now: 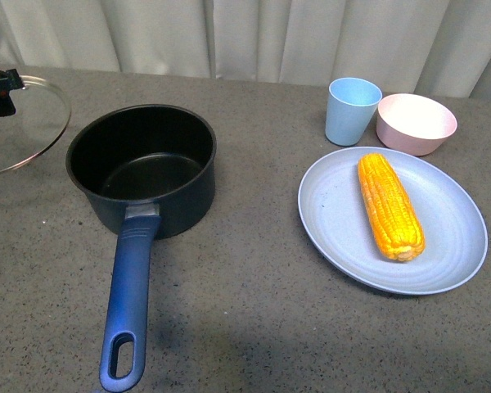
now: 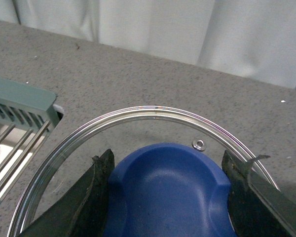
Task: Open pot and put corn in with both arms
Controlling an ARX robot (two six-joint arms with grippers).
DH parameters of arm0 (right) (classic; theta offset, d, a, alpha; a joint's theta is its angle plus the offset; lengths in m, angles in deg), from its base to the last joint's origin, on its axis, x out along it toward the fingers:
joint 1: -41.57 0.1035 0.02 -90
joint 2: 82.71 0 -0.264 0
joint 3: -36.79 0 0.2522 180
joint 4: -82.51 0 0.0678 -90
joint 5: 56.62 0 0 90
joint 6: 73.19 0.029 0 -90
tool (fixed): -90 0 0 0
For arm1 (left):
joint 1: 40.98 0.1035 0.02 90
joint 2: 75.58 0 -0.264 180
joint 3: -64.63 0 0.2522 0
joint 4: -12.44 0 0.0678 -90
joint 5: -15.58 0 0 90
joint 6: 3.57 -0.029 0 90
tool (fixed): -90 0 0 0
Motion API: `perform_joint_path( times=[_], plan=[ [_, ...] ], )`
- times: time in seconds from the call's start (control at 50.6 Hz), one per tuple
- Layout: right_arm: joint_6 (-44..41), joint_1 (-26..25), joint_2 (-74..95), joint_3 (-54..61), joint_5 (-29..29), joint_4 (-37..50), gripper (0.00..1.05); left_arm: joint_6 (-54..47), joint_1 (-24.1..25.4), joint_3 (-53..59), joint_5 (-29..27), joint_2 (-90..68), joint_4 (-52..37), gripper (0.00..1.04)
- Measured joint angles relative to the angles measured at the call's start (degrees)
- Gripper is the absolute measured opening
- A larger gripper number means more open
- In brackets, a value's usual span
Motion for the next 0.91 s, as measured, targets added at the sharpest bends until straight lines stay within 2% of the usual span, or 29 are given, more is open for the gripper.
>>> perform_joint_path(
  times=[0.217, 0.908],
  plan=[
    [0.02, 0.0, 0.02, 0.0, -0.02, 0.0, 0.95, -0.04, 1.75, -0.31, -1.42, -3.26, -0.44, 0.58],
    [0.0, 0.0, 0.0, 0.0, 0.0, 0.0, 0.95, -0.59, 1.05, -0.59, -0.85, -12.15, -2.86, 0.57]
  ],
)
